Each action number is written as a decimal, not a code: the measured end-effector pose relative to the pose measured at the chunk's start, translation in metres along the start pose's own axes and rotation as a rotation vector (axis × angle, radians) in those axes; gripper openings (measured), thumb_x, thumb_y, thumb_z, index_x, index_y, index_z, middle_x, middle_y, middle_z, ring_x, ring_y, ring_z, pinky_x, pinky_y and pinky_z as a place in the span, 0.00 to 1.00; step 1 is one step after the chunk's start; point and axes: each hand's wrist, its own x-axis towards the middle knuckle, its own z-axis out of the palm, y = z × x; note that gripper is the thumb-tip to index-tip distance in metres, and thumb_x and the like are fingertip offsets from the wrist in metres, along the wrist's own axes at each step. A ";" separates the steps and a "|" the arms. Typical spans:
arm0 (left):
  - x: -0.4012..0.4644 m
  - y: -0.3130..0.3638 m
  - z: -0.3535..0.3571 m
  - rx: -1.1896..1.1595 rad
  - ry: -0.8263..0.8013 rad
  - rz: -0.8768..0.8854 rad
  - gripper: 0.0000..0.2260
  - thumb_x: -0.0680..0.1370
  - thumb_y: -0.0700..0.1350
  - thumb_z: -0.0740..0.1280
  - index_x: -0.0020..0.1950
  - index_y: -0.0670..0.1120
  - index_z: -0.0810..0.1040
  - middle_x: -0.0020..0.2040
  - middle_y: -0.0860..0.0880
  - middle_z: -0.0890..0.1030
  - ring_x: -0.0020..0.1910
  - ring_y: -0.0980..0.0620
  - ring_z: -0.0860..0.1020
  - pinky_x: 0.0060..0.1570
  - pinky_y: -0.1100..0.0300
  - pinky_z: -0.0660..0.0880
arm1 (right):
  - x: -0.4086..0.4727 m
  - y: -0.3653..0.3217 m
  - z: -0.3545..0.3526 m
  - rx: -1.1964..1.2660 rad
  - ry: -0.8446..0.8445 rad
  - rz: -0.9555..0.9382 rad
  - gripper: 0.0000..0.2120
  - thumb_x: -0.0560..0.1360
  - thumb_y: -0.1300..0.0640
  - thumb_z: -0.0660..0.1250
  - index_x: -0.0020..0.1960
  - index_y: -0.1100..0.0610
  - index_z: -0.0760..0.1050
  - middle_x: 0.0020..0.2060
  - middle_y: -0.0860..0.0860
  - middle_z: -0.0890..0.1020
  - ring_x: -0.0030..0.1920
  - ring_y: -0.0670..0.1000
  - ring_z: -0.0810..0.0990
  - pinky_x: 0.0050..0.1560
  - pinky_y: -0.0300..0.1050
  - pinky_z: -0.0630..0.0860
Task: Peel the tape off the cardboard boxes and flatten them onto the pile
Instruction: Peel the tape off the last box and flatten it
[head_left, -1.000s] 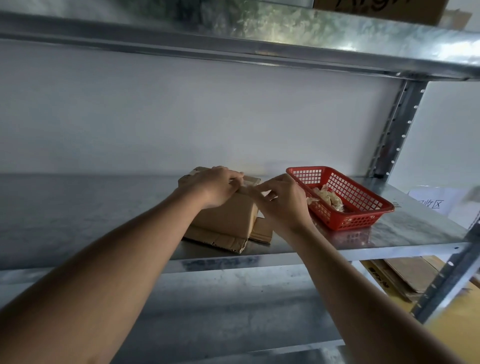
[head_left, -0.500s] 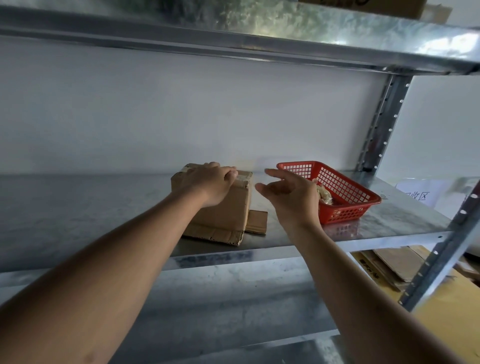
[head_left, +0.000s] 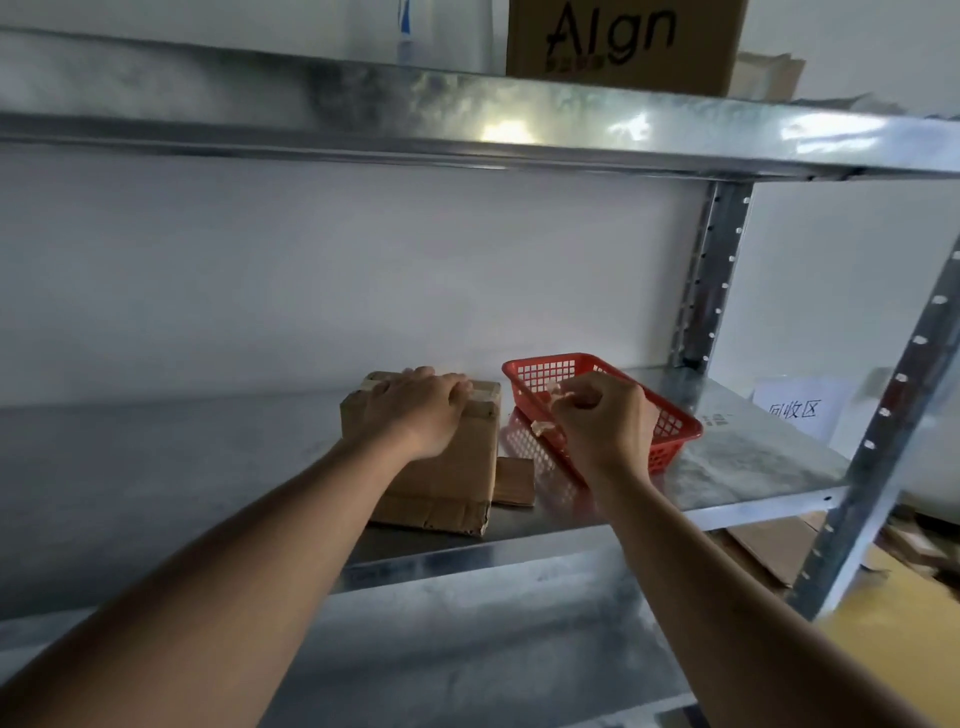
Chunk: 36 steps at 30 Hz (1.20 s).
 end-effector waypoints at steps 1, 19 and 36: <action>0.003 0.004 0.001 -0.003 0.006 -0.014 0.22 0.87 0.58 0.47 0.78 0.57 0.69 0.73 0.47 0.74 0.71 0.44 0.72 0.72 0.42 0.67 | 0.004 0.006 -0.002 0.002 -0.006 0.011 0.09 0.73 0.51 0.78 0.49 0.47 0.80 0.36 0.38 0.80 0.35 0.39 0.81 0.33 0.34 0.74; 0.019 0.010 0.009 -0.045 -0.004 -0.137 0.20 0.86 0.62 0.50 0.76 0.67 0.68 0.76 0.59 0.70 0.73 0.47 0.71 0.69 0.43 0.72 | 0.062 0.045 0.008 -0.280 -0.324 -0.062 0.05 0.78 0.55 0.73 0.51 0.56 0.80 0.40 0.50 0.83 0.32 0.47 0.81 0.28 0.40 0.73; 0.007 -0.014 -0.002 -0.035 -0.054 -0.151 0.21 0.84 0.64 0.50 0.76 0.68 0.68 0.76 0.55 0.71 0.75 0.45 0.70 0.70 0.42 0.69 | 0.070 -0.027 0.030 -0.374 -0.732 -0.688 0.06 0.80 0.60 0.71 0.53 0.56 0.86 0.48 0.54 0.85 0.48 0.54 0.83 0.50 0.50 0.82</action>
